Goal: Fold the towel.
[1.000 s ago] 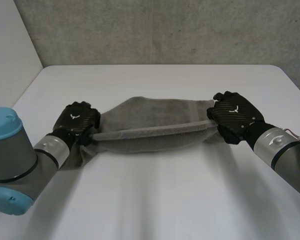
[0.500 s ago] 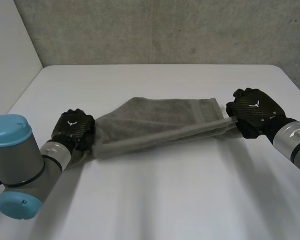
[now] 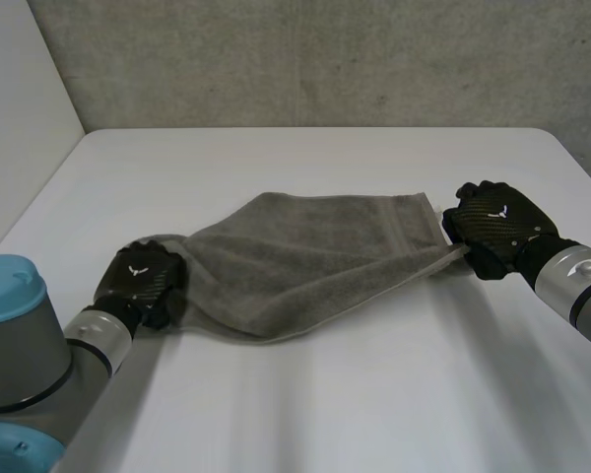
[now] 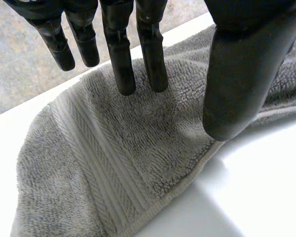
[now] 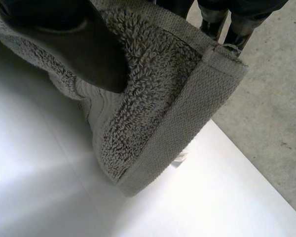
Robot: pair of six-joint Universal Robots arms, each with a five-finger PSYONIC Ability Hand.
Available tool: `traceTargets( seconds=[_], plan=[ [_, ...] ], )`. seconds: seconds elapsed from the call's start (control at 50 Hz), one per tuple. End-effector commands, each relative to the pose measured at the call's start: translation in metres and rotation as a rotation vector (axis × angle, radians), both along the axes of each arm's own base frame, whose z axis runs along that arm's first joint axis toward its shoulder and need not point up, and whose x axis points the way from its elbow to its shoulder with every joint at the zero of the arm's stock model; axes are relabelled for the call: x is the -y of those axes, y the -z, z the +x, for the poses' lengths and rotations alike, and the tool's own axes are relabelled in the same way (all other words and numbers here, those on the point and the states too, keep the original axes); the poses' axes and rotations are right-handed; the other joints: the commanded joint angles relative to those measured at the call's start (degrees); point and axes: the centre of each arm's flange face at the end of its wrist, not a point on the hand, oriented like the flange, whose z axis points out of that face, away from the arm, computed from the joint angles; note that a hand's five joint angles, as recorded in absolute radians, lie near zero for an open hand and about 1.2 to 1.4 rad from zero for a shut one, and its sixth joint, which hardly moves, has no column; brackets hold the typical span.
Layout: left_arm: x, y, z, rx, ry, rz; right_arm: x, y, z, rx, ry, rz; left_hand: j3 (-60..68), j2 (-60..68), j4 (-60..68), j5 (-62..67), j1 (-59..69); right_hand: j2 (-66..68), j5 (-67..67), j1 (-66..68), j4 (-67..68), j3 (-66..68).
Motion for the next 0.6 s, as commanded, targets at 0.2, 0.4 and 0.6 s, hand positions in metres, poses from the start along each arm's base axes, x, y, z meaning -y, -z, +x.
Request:
traceTargets(
  seconds=[0.2, 0.4, 0.6],
  plan=[
    [-0.014, -0.001, 0.005, -0.019, 0.059, 0.044, 0.000, 0.002, 0.001, 0.000, -0.008, 0.006, -2.78, -4.33, -3.11, -3.19, -4.39, 3.02, 2.28, 4.29, -4.37, -2.68],
    [-0.010, 0.009, 0.001, -0.008, 0.065, 0.066, -0.001, 0.003, 0.001, -0.001, -0.009, 0.010, -2.78, -5.18, -3.11, -4.04, -5.23, 3.02, 2.28, 4.29, -4.37, -2.68],
    [0.003, 0.019, -0.002, 0.005, 0.057, 0.074, -0.001, 0.005, 0.001, -0.003, -0.011, 0.013, -2.78, -3.83, -3.11, -2.69, -3.89, 3.02, 2.28, 4.29, -4.37, -2.68]
  ],
)
